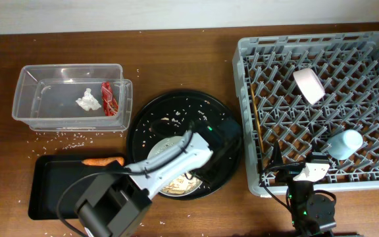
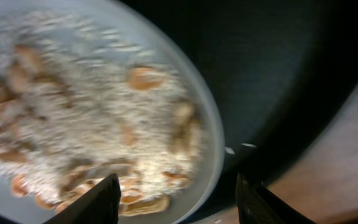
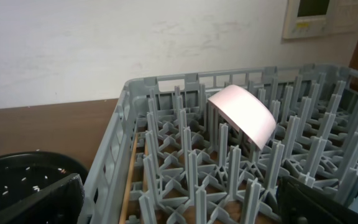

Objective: Sort waste into correct bins and load items into the dishwasher rack
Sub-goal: 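Grasp the white rice bowl with the left gripper and tip rice onto the black tray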

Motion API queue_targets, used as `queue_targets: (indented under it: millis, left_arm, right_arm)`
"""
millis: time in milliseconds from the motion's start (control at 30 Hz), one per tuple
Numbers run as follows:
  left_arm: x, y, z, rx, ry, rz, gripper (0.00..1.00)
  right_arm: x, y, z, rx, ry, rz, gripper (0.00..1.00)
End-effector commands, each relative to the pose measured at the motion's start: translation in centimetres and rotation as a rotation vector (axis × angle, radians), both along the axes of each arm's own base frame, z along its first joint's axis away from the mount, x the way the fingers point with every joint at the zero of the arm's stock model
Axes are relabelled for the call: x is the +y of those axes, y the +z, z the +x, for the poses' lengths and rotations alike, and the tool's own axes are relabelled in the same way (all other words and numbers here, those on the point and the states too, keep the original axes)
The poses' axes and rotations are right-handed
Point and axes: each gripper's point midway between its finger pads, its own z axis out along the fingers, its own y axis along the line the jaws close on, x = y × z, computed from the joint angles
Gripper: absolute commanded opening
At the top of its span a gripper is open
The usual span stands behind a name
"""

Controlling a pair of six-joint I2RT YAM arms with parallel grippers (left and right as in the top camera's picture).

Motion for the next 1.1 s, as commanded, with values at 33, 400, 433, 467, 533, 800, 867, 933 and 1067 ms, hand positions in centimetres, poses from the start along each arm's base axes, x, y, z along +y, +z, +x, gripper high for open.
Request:
queue_targets:
  millis: [33, 400, 433, 467, 533, 800, 867, 933, 1067]
  left_arm:
    - [-1.5, 0.0, -0.9, -0.009, -0.123, -0.032, 0.46]
    - [-0.6, -4.8, -2.5, 0.112, -0.288, 0.013, 0.09]
    - [-0.6, -4.8, -2.5, 0.111, -0.288, 0.013, 0.07]
    - [-0.6, -4.8, -2.4, 0.108, -0.287, 0.016, 0.04]
    - [0.0, -4.2, -0.5, 0.032, -0.291, 0.072, 0.0]
    - [-0.5, 1.9, 9.3, -0.207, -0.055, 0.005, 0.0]
    - [-0.4, 3.7, 10.0, -0.235, -0.051, 0.022, 0.0]
    - [0.0, 4.4, 10.2, -0.246, -0.052, 0.045, 0.0]
    - [2.9, 6.7, 9.5, -0.233, -0.018, 0.182, 0.0]
  right_arm:
    - [-0.1, -0.3, 0.0, 0.004, -0.003, -0.005, 0.98]
    - [-0.1, -0.3, 0.0, 0.004, -0.003, -0.005, 0.98]
    - [-0.1, -0.3, 0.0, 0.004, -0.003, -0.005, 0.98]
    - [-0.1, -0.3, 0.0, 0.004, -0.003, -0.005, 0.98]
    - [-0.1, -0.3, 0.0, 0.004, -0.003, -0.005, 0.99]
    - [-0.1, -0.3, 0.0, 0.004, -0.003, -0.005, 0.98]
    - [-0.1, -0.3, 0.0, 0.004, -0.003, -0.005, 0.98]
    - [-0.1, -0.3, 0.0, 0.004, -0.003, -0.005, 0.98]
    - [-0.1, -0.3, 0.0, 0.004, -0.003, -0.005, 0.98]
